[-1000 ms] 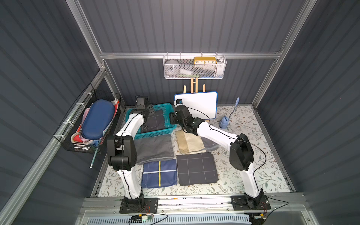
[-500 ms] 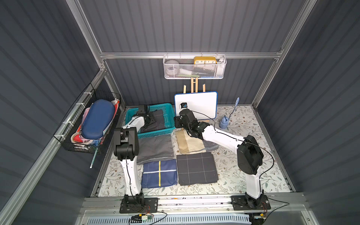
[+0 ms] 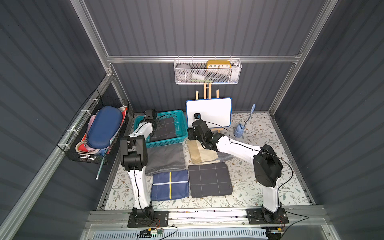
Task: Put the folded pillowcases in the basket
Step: Place the pillowcase in the basket.
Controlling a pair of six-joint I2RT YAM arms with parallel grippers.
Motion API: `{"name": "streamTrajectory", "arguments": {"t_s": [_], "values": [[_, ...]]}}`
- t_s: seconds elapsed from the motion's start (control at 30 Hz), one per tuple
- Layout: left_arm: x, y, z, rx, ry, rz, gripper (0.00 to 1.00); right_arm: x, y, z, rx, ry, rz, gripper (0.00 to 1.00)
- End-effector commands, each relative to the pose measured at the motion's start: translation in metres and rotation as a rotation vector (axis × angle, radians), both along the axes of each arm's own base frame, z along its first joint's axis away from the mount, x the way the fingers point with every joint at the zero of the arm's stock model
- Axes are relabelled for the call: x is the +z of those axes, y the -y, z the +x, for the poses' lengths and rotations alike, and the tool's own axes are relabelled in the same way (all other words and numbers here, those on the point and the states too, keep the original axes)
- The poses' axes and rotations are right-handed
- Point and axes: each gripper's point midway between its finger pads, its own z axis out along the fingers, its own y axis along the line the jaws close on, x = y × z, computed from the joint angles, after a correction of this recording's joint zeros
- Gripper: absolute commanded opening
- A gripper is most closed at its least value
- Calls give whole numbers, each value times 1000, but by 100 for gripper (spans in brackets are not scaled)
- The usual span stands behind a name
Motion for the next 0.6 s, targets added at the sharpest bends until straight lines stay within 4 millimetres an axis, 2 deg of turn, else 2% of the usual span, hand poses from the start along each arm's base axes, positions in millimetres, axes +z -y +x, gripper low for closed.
{"name": "streamTrajectory", "arguments": {"t_s": [0.0,0.07,0.1,0.23,0.37,0.43,0.57], "values": [[48,23,-5,-82,112,-38,74,26,19,-5,-33,54,-14,54],[73,47,-5,-192,203,-107,76,28,27,-8,-47,63,-28,54],[71,55,-6,-235,199,-133,76,29,30,-10,-48,65,-30,54],[35,58,2,-211,86,-188,75,29,38,-19,-47,63,-35,54],[11,57,13,-217,60,-189,74,23,47,-27,-54,45,-37,55],[-1,52,18,-204,43,-184,72,20,52,-32,-59,36,-39,55],[-13,33,27,-173,41,-137,71,12,62,-41,-67,13,-40,55]]}}
